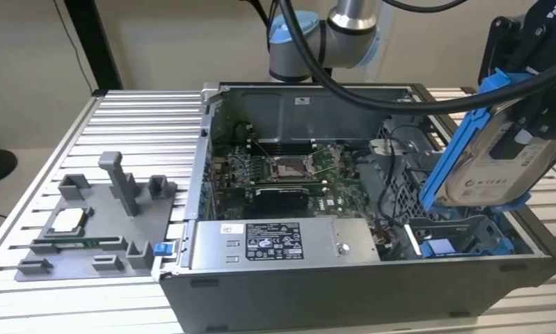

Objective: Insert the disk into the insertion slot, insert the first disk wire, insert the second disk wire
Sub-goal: 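Insert the disk into the insertion slot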

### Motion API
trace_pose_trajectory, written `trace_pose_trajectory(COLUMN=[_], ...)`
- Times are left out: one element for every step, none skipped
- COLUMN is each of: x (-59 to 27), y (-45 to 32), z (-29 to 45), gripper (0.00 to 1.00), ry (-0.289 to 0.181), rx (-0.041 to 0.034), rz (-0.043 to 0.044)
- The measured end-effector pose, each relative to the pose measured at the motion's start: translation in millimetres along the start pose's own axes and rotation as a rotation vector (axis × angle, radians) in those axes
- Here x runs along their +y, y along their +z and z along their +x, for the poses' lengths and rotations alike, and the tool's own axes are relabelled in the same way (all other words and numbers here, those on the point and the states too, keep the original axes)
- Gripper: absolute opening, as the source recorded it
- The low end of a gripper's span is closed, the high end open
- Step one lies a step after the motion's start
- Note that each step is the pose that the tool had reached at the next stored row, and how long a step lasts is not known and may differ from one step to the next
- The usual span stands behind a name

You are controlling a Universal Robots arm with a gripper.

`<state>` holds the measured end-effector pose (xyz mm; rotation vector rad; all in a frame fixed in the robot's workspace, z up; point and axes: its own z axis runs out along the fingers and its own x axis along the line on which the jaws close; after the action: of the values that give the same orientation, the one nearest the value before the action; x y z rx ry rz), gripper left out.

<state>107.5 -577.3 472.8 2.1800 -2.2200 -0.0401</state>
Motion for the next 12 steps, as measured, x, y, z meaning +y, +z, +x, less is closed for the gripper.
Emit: trace_pose_trajectory(x=[0.0,0.0,-0.1,-0.1,-0.1,-0.2,-0.2,-0.2,-0.3,-0.3,-0.3,-0.3], y=[0.6,1.1,1.7,2.5,3.1,3.9,4.6,5.2,5.9,6.3,6.4,6.7], z=[0.0,0.0,0.0,0.0,0.0,0.0,0.0,0.0,0.0,0.0,0.0,0.0], gripper=[0.00,0.00,0.00,0.00,0.00,0.00,0.00,0.00,0.00,0.00,0.00,0.00], ry=[0.000,0.000,0.000,0.000,0.000,0.000,0.000,0.000,0.000,0.000,0.000,0.000], rx=[0.0000,0.0001,0.0000,0.0000,0.0001,0.0000,0.0000,0.0001,0.0001,0.0001,0.0001,0.0001], rz=[0.0000,0.0000,0.0000,0.0000,0.0000,0.0000,0.0000,0.0000,0.0000,0.0000,0.0001,0.0000])
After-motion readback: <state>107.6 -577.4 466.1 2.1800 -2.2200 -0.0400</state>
